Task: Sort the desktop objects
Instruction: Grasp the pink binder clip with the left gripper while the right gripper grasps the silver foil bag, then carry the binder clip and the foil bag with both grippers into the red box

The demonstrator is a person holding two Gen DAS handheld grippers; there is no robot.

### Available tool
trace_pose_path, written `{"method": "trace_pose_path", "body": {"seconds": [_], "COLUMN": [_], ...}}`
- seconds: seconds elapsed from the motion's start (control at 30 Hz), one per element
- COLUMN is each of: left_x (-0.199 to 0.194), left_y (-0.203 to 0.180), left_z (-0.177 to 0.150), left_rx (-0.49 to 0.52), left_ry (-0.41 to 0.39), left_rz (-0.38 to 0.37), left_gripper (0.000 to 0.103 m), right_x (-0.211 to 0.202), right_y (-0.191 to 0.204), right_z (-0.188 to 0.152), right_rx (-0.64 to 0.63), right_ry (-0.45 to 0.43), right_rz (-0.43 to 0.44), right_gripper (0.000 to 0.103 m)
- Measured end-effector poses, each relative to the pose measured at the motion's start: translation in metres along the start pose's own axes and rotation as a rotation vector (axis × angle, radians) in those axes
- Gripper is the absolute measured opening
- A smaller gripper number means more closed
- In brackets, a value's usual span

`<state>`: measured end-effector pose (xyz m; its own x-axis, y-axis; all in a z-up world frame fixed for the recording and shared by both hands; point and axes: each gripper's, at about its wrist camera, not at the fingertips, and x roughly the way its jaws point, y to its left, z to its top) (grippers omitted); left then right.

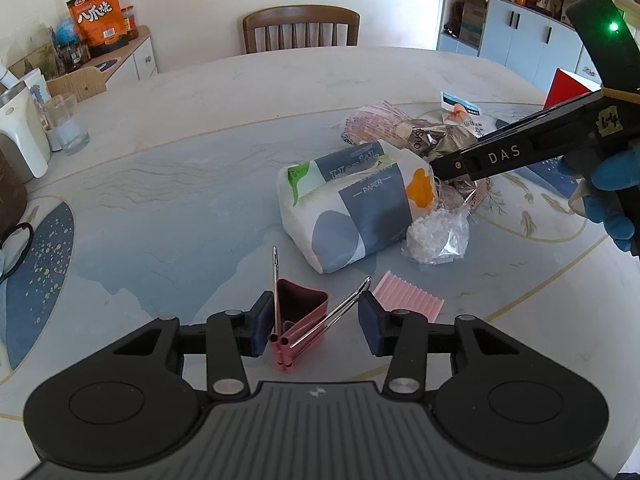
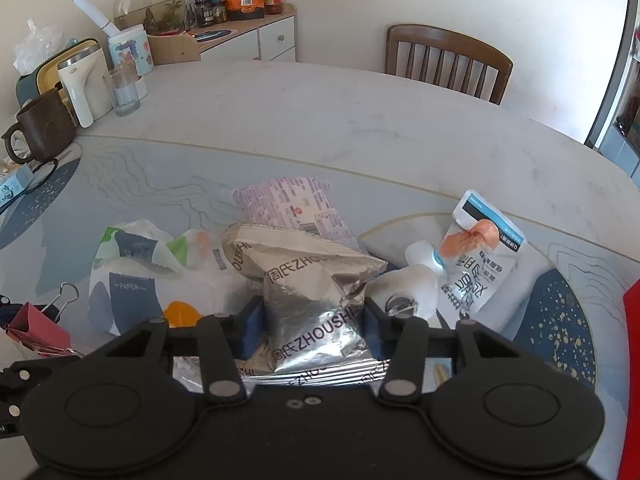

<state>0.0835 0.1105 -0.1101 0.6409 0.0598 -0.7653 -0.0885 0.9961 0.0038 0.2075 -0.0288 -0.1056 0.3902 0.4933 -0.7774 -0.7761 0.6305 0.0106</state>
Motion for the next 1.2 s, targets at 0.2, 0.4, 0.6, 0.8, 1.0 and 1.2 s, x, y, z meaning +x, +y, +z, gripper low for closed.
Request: {"method": "trace_pose_path", "body": {"seconds": [0.2, 0.4, 0.6, 0.8, 1.0, 1.2], "left_x": [-0.001, -0.006, -0.013, -0.029, -0.047, -0.059], "left_y": [-0.002, -0.003, -0.003, -0.003, -0.013, -0.028], "left_z": [0.000, -0.002, -0.006, -0.006, 0.000, 0.009], "left_rx": [-0.016, -0.028, -0.056, -0.086, -0.097, -0.107], "left_ry": [-0.001, -0.013, -0.019, -0.042, -0.074, -0.098], "left_rz": [0.005, 0.013, 0.018, 0.009, -0.006, -0.038], "left_gripper": [0.033, 0.022, 0.021, 0.021, 0.021, 0.021], "right_x": [-0.010, -0.028, -0.048, -0.070, -0.089, -0.106], "right_y": [-0.004, -0.011, -0.016, -0.018, -0.021, -0.028], "right_z": [-0.003, -0.010, -0.020, -0.031, -0.045, -0.056], "right_rx": [0.017, 0.030, 0.038, 0.054, 0.073, 0.102], "right_ry": [-0.015, -0.026, -0.027, -0.036, -0.030, -0.033], "right_rz": [0.006, 0.008, 0.016, 0.036, 0.045, 0.039], "right_gripper": [0.048, 0.047, 0.047, 0.047, 0.047, 0.047]}}
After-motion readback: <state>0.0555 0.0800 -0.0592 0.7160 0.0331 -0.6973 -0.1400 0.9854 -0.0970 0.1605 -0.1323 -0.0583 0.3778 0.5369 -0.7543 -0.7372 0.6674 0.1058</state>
